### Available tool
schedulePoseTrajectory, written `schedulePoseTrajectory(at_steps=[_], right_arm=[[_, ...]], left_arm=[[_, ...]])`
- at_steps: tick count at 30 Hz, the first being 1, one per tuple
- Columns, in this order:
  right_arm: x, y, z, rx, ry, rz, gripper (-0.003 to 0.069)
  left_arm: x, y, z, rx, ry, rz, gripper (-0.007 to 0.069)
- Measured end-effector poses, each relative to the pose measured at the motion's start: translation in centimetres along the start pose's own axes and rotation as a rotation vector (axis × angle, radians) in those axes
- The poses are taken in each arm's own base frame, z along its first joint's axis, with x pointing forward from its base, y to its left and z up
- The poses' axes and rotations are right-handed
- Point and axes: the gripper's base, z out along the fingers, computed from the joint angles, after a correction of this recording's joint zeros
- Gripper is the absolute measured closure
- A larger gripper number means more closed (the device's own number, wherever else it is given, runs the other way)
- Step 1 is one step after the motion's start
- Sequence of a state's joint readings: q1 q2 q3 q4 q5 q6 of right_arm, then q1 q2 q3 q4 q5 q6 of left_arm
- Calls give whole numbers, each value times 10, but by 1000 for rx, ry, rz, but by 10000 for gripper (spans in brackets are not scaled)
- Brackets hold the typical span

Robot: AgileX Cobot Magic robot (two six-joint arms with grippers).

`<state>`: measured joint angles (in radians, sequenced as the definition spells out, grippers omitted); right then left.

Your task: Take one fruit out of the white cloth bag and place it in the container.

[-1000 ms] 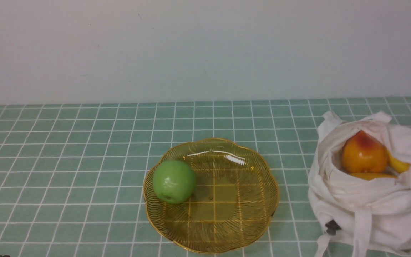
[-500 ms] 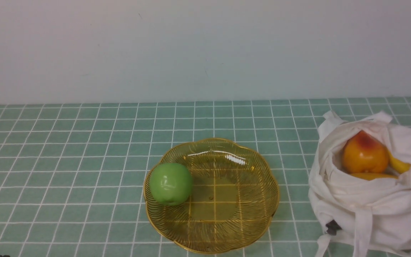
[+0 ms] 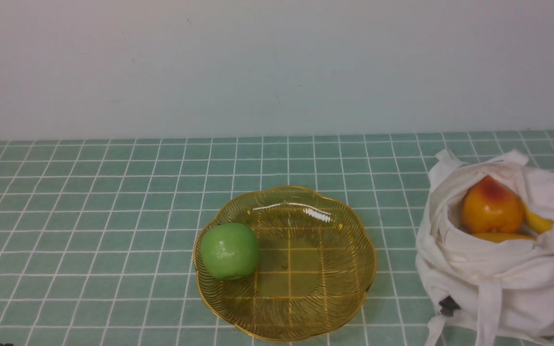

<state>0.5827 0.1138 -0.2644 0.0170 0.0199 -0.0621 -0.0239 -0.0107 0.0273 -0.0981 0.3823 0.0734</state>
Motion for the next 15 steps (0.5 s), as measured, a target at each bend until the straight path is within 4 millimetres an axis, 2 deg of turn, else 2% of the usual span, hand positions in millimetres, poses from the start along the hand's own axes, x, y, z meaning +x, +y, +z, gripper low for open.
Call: schedulePoseTrajectory(at_steps=[7,11,15], right_arm=[[10,-2,-3,39,43,-38,673],[43,-10,-11,231,127,-88,673],[87,-19,-26,421,253,-114,673]], left_arm=[[0,0,0,0,0,0,632],[0,0,0,0,0,0,632],[0,0,0,0,0,0,632]])
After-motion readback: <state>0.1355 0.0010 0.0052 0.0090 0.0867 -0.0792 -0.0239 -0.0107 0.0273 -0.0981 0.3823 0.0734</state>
